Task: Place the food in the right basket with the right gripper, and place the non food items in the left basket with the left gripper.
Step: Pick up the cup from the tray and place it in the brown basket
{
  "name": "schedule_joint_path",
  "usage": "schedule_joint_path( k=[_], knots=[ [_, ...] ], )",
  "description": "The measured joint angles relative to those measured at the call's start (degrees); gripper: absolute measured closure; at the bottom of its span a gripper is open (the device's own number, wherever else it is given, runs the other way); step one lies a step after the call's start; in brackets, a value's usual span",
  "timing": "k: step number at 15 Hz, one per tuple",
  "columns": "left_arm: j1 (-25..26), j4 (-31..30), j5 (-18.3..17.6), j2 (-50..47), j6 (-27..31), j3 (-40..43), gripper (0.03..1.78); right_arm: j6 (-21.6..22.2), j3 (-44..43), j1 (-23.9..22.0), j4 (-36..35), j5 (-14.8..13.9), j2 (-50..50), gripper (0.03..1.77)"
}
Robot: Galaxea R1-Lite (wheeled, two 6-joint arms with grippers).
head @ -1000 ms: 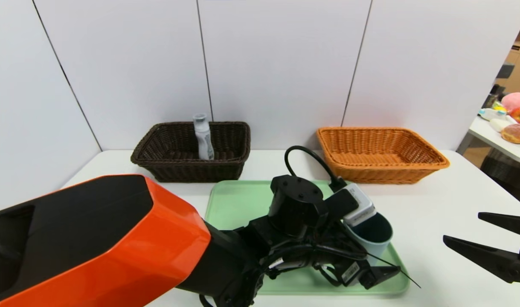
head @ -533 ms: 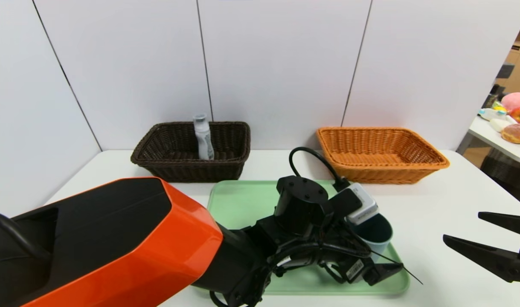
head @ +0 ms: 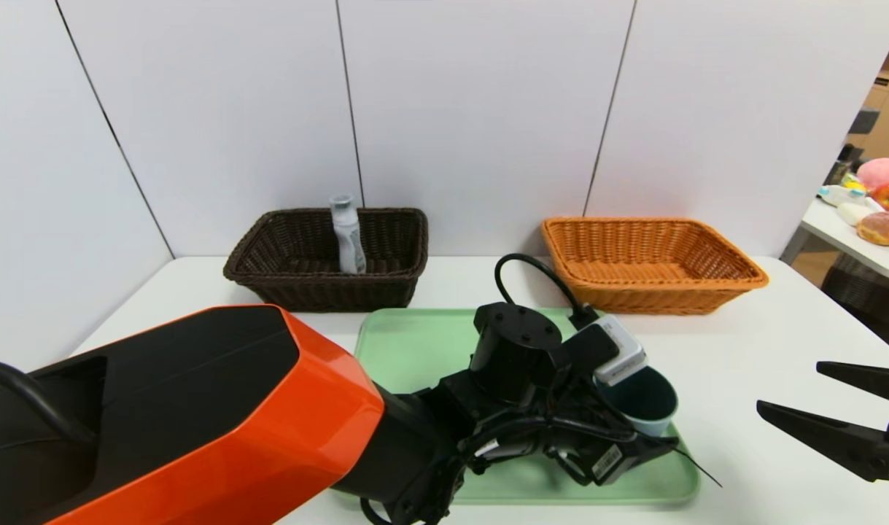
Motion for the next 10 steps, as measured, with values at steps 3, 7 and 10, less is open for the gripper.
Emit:
schedule_joint_path(
  k=[3, 7, 10],
  knots=[
    [0.1, 0.8, 1.5, -1.9, 0.0, 0.0, 0.64, 0.0, -0.1, 0.0, 0.0, 0.0, -0.1, 0.1],
    [1.1, 3.3, 2.8, -5.9, 0.0, -0.4, 0.64, 0.0, -0.2, 0.0, 0.0, -0.1, -0.3, 0.1],
    [3.7, 6.7, 2.9, -9.4, 0.0, -1.9, 0.64, 0.1, -0.5, -0.3, 0.0, 0.0, -0.7, 0.1]
  ],
)
